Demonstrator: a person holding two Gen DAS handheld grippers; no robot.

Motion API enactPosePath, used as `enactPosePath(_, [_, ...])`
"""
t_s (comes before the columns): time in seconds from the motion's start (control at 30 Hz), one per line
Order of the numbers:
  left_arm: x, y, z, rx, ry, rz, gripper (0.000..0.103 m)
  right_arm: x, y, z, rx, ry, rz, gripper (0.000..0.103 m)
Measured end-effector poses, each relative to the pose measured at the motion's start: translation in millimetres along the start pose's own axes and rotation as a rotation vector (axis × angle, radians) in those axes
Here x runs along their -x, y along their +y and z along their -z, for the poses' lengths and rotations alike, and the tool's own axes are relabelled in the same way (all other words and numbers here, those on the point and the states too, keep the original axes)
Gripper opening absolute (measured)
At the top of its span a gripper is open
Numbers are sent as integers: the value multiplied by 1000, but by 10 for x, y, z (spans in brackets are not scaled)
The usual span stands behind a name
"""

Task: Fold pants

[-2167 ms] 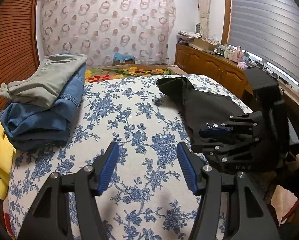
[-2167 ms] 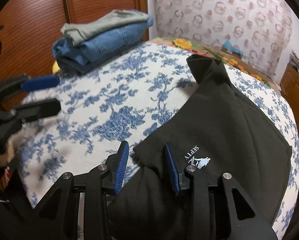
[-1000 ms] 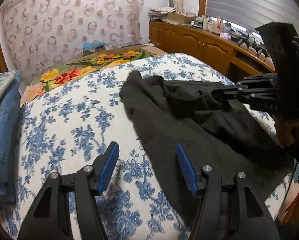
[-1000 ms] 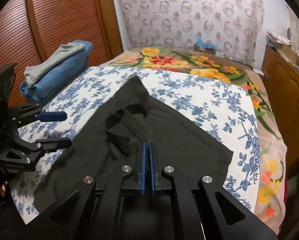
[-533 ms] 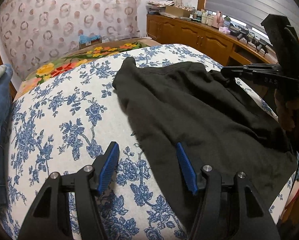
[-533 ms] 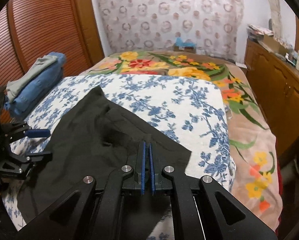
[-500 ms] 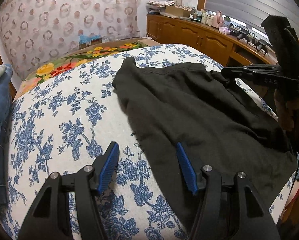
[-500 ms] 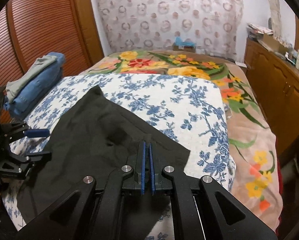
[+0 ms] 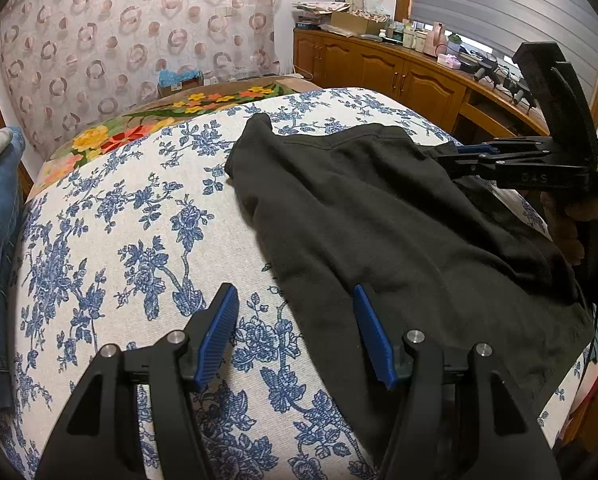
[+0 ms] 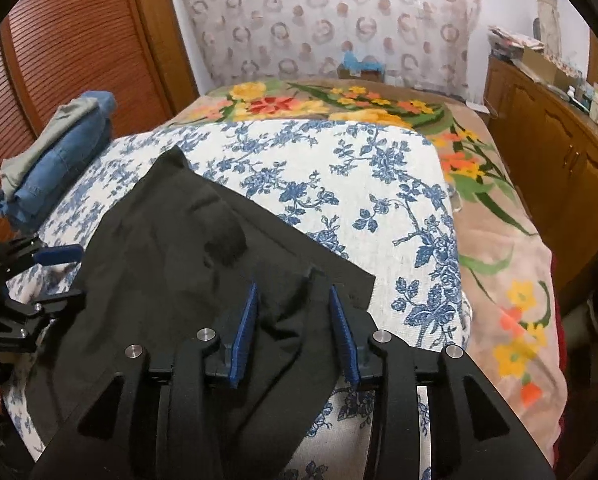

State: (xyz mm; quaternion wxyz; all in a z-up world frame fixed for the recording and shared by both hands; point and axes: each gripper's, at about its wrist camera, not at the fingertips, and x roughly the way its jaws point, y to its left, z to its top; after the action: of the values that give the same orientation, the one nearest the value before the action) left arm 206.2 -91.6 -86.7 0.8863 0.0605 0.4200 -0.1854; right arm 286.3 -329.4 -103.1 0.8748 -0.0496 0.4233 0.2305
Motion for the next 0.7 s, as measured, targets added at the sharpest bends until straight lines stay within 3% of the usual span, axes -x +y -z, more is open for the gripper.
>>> enactPosePath(0.03, [-2,-1,1,0,0,0,60,0,0,-3,2,-2,5,29])
enactPosePath(0.07, [-7,-3,2,0,0,0,60,-2,-1,-10,3,-2,4,16])
enactPosePath(0.13, [-8,-2,2,0,0,0,60,14,5,-21,11,-12,-16,4])
enactPosePath(0.2, [-2,-2,1,0,0,0,60,68,2,-38,19,-42,-11,2])
enactPosePath(0.33, [-9,-3,3,0,0,0,60,155,-117,-93,-16,-89,88,2])
enactPosePath(0.53, [-3,-3,0,-1,0,-2,60,107,-189,-77,-25,-62,161,2])
enactPosePath(0.6, [7,3,-5,2,-2,-3,60,157,-194,-66,-37,-69,173,16])
enactPosePath(0.7, [93,-6,20,-5,-16,-16,60,321,-198,-20,-64,-94,153,25])
